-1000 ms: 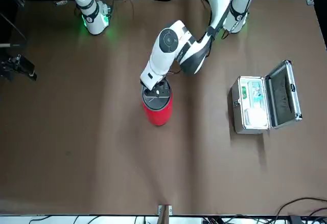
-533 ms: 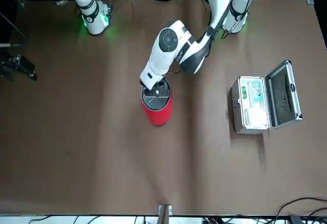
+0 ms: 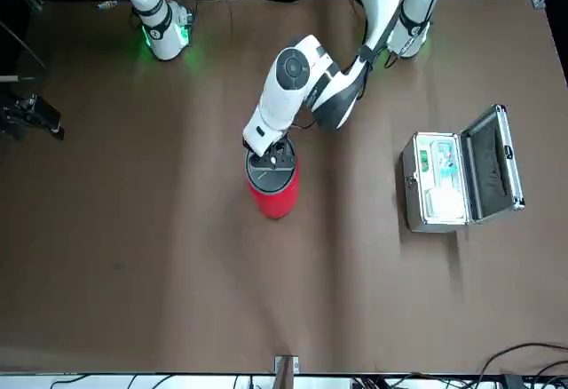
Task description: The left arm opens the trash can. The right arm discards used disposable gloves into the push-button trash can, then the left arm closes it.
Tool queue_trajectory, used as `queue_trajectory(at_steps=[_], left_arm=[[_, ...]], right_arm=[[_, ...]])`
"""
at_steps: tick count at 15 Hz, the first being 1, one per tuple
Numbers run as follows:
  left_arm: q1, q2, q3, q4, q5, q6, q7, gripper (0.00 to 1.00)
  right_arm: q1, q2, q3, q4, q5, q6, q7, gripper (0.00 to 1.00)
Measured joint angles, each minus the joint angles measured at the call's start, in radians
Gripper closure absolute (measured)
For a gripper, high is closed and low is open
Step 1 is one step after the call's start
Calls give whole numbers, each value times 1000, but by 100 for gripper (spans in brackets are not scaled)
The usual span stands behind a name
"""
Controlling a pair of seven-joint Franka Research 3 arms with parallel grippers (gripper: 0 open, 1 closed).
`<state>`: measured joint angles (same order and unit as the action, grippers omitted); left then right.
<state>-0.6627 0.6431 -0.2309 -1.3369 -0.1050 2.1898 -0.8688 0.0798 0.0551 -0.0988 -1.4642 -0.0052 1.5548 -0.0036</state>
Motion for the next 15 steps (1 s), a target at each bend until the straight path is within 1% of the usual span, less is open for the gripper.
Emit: queue_trajectory(at_steps=[9, 11, 12, 13, 15], left_arm=[[2, 1, 3, 1, 1, 6, 0, 99], [5, -3, 3, 6, 2, 4, 0, 97], [8, -10, 3, 8, 2, -6, -2, 93], [11, -20, 3, 10, 3, -27, -5, 85], [17, -49, 4, 15, 4, -66, -14, 81]], right_arm=[[4, 0, 0, 0, 0, 0, 0, 2], [4, 0, 0, 0, 0, 0, 0, 2], [4, 0, 0, 0, 0, 0, 0, 2], [4, 0, 0, 0, 0, 0, 0, 2], [5, 0, 1, 0, 0, 1, 0, 2]])
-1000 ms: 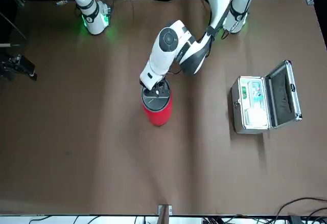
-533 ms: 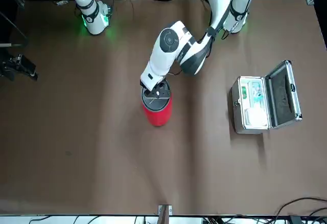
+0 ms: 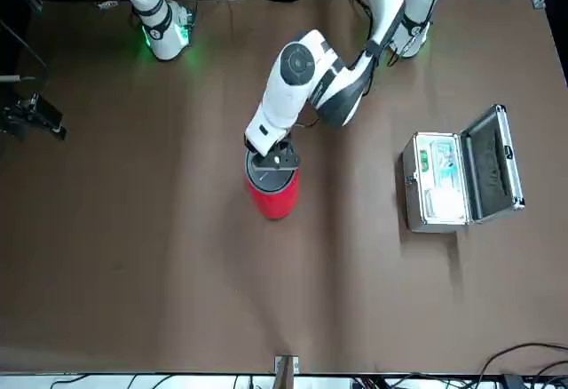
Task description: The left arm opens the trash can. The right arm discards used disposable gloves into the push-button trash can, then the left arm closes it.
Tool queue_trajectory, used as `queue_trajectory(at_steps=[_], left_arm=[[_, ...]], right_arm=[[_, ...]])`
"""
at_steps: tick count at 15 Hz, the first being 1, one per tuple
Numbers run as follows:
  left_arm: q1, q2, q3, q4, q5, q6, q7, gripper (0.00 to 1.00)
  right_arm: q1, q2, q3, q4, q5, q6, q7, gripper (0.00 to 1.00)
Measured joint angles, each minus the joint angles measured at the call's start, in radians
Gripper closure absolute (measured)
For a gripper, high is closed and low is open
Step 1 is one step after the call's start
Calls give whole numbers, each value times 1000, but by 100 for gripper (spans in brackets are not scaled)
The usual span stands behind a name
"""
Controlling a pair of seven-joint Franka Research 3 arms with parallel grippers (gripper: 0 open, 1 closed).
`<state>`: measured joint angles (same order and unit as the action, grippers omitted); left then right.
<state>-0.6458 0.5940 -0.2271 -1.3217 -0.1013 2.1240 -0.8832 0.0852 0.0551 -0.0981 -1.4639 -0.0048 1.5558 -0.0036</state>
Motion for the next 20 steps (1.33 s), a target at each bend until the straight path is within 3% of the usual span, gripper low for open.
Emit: queue_trajectory(at_steps=[4, 9, 15, 16, 20], left_arm=[[46, -70, 4, 5, 9, -123, -4, 46], [209, -180, 8, 9, 21, -319, 127, 3], [466, -302, 10, 10, 23, -529, 498, 0], [544, -339, 10, 10, 23, -574, 619, 0], [629, -374, 11, 10, 37, -622, 775, 0]], right_arm=[[3, 0, 0, 0, 0, 0, 0, 2], [6, 0, 1, 1, 0, 0, 0, 2], [16, 0, 1, 2, 0, 0, 0, 2], [16, 0, 1, 2, 0, 0, 0, 2], [16, 0, 0, 2, 0, 0, 0, 2]])
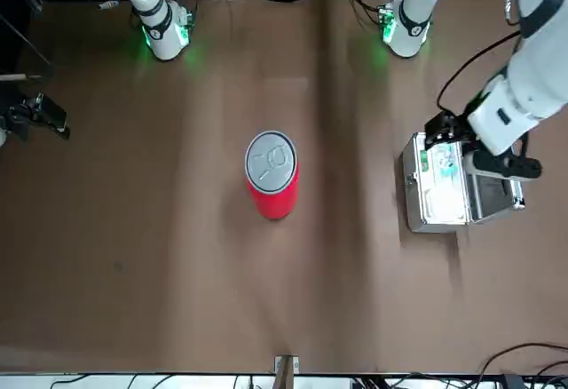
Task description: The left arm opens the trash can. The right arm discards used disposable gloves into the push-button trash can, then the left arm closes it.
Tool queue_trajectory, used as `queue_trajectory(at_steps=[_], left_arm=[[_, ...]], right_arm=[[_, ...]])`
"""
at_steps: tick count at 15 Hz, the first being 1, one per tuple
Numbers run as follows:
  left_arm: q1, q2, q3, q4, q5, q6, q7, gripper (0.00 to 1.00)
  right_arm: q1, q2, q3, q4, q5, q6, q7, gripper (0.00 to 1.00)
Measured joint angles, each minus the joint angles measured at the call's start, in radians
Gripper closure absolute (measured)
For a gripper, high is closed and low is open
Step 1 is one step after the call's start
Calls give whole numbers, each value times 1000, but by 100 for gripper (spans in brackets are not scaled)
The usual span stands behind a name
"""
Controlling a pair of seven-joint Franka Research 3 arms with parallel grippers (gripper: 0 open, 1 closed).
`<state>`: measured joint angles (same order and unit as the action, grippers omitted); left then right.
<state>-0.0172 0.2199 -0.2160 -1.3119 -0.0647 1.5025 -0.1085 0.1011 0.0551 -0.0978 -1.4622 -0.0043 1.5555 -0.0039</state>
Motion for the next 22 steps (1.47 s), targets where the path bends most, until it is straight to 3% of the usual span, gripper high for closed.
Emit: queue_trajectory(at_steps=[5, 7, 11, 16, 22], left_arm=[[0, -32, -4, 0, 107, -22, 35, 0], [-18, -51, 24, 0, 134, -26, 35, 0], [-56, -100, 103, -12, 135, -32, 31, 0], [-51, -123, 110, -98, 107, 41, 26, 0], [-48, -124, 113, -104, 93, 56, 26, 0]], right_arm=[[0, 0, 0, 0, 0, 0, 0, 2], [0, 0, 0, 0, 0, 0, 0, 2], [0, 0, 0, 0, 0, 0, 0, 2], [-2, 0, -6, 0, 0, 0, 0, 2], [-5, 0, -13, 0, 12, -1, 0, 2]])
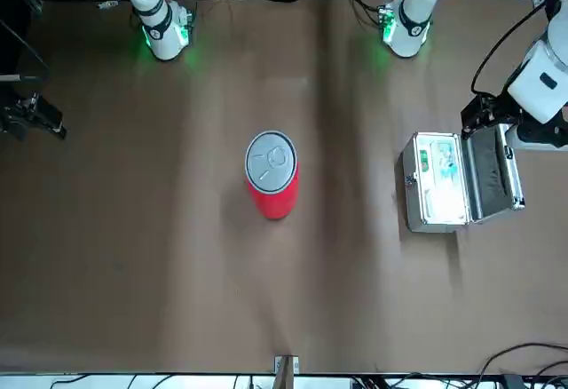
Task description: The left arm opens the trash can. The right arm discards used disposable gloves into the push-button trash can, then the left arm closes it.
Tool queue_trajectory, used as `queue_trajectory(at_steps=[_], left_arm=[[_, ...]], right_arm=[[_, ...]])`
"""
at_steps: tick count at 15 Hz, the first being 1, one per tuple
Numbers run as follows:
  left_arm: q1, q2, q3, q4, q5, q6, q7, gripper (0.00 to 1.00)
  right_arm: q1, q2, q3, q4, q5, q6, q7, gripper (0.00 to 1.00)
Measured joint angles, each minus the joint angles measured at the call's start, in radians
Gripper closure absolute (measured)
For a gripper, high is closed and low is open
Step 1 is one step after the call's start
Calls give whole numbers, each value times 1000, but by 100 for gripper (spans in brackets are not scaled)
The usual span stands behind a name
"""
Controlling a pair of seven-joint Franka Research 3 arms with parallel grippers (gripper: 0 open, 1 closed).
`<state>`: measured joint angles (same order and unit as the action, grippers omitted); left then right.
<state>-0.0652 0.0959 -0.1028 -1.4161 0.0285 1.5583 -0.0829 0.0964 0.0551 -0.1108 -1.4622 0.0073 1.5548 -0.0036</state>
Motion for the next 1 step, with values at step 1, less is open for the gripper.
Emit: queue_trajectory(at_steps=[1], left_arm=[[0, 0, 0, 0, 0, 0, 0, 0]], right_arm=[[0, 0, 0, 0, 1, 0, 0, 2]])
